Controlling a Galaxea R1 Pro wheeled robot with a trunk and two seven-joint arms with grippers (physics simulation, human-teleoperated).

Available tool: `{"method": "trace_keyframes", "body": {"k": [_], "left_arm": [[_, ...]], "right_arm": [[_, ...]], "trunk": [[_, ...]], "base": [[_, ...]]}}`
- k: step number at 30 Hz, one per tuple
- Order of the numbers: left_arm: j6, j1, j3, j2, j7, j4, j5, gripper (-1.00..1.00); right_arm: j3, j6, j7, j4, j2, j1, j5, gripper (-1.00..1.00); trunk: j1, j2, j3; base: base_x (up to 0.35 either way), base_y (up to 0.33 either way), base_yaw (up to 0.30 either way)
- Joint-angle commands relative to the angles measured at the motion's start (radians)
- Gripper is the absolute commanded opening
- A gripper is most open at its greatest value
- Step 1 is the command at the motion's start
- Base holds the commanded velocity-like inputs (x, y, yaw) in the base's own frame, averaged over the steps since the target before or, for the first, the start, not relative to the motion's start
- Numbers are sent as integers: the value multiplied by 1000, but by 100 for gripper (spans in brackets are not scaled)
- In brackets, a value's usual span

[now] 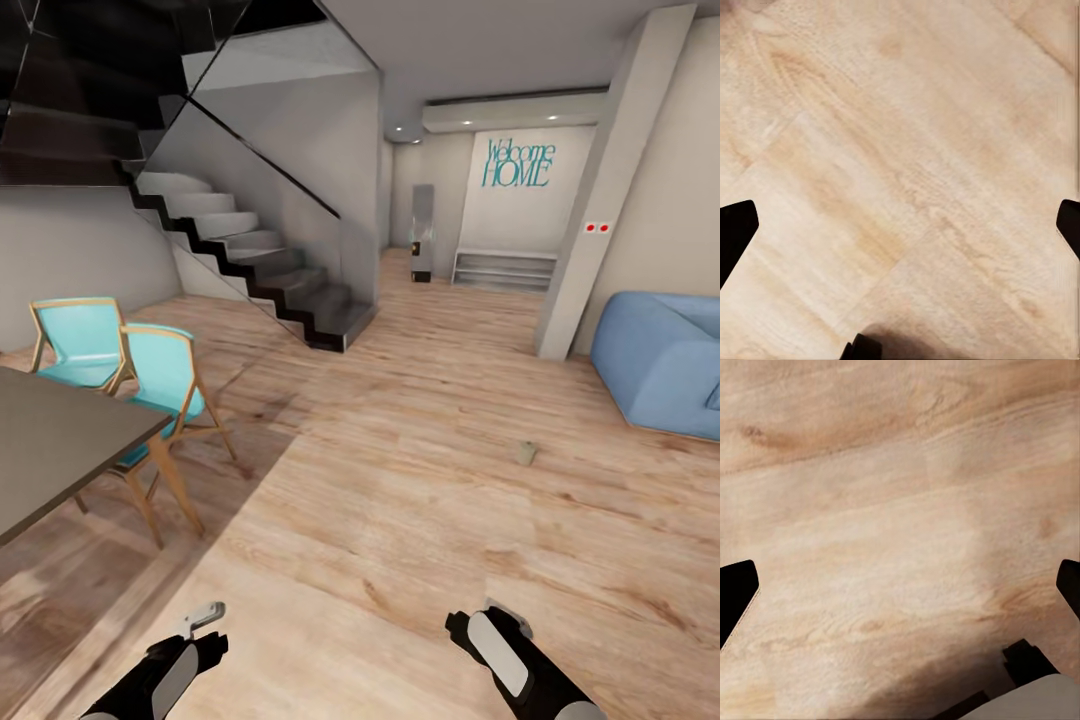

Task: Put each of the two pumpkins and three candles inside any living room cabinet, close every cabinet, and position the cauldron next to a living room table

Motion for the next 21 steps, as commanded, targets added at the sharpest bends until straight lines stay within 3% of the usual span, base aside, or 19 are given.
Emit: {"method": "trace_keyframes", "body": {"k": [1, 21], "left_arm": [[4, 0, -8, 1, 8, -1, 10, 100], [-5, 0, -9, 1, 8, 4, 11, 100]], "right_arm": [[6, 4, -7, -2, -1, -1, -4, 100], [6, -15, -6, 3, -1, -1, -6, 100]], "trunk": [[1, -1, -1], [1, -1, -1]], "base": [[330, -113, 0], [330, -130, -14]]}}
